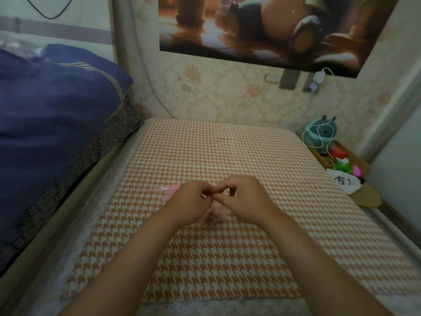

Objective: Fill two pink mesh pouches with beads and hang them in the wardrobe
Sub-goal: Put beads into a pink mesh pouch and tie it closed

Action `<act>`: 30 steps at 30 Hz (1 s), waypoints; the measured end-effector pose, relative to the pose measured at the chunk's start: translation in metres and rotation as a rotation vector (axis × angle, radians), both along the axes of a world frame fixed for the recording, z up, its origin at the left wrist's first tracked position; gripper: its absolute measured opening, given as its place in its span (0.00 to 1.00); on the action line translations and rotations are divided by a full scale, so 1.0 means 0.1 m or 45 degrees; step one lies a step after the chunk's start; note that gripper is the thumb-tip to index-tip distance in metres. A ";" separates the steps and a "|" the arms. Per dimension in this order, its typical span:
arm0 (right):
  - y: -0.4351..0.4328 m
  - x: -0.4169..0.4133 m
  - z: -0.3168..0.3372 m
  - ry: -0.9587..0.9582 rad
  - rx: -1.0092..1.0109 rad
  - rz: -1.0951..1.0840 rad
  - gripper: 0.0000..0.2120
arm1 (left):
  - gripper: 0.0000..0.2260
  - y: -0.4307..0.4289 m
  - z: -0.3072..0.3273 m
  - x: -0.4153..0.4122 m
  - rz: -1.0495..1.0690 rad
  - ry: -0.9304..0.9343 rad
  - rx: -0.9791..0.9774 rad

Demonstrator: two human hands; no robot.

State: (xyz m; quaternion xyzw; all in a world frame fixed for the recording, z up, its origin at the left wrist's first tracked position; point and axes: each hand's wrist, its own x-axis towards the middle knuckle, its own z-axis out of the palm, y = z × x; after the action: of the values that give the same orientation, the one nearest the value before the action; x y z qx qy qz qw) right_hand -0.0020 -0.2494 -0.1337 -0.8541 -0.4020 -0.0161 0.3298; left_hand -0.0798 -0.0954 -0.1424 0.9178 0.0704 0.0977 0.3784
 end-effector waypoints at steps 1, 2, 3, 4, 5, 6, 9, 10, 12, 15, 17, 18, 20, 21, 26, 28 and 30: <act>0.00 -0.01 0.00 -0.016 -0.021 0.010 0.06 | 0.10 0.00 0.00 0.00 -0.004 -0.002 -0.003; -0.01 -0.01 0.01 -0.007 -0.015 0.013 0.06 | 0.10 0.00 0.00 0.00 -0.005 -0.006 -0.005; -0.02 0.00 0.02 0.016 0.012 0.011 0.06 | 0.10 0.00 -0.01 0.00 -0.003 -0.008 -0.005; -0.04 0.02 0.03 0.039 0.045 0.002 0.07 | 0.11 -0.01 -0.01 0.00 -0.001 -0.008 -0.001; -0.07 0.04 0.04 0.057 0.074 -0.019 0.07 | 0.11 -0.02 -0.01 0.00 0.003 -0.004 0.009; -0.10 0.06 0.04 0.070 0.100 -0.049 0.08 | 0.12 -0.02 0.00 0.00 0.007 0.001 0.026; -0.22 0.17 0.03 0.072 0.095 -0.150 0.08 | 0.12 -0.03 0.00 0.00 0.020 -0.002 0.066; -0.27 0.20 0.02 0.074 0.040 -0.176 0.08 | 0.12 -0.03 -0.01 0.00 0.024 -0.010 0.072; -0.35 0.25 -0.04 0.072 -0.130 -0.203 0.08 | 0.11 -0.03 -0.03 0.01 0.037 -0.011 0.074; -0.43 0.29 -0.12 0.075 -0.352 -0.199 0.08 | 0.10 -0.05 -0.06 0.02 0.069 -0.001 0.063; -0.44 0.29 -0.15 0.041 -0.465 -0.197 0.08 | 0.10 -0.06 -0.06 0.02 0.075 -0.005 0.058; -0.44 0.29 -0.16 0.012 -0.523 -0.204 0.08 | 0.10 -0.07 -0.06 0.03 0.074 -0.011 0.058; -0.42 0.29 -0.18 -0.032 -0.602 -0.225 0.06 | 0.10 -0.07 -0.07 0.04 0.072 -0.019 0.076; -0.41 0.29 -0.20 -0.050 -0.627 -0.234 0.05 | 0.10 -0.07 -0.08 0.05 0.072 -0.020 0.086; -0.36 0.31 -0.26 -0.146 -0.697 -0.258 0.05 | 0.10 -0.04 -0.12 0.07 0.071 -0.011 0.093; -0.36 0.31 -0.28 -0.146 -0.713 -0.262 0.06 | 0.10 -0.05 -0.12 0.09 0.059 -0.012 0.100; -0.34 0.32 -0.30 -0.146 -0.724 -0.275 0.07 | 0.10 -0.05 -0.12 0.09 0.053 -0.007 0.101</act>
State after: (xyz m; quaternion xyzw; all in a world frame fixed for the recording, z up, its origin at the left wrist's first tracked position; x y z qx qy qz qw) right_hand 0.0304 -0.2836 -0.1637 -0.9476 -0.3151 0.0141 0.0507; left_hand -0.0708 -0.1005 -0.1545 0.9302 0.0845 0.1107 0.3397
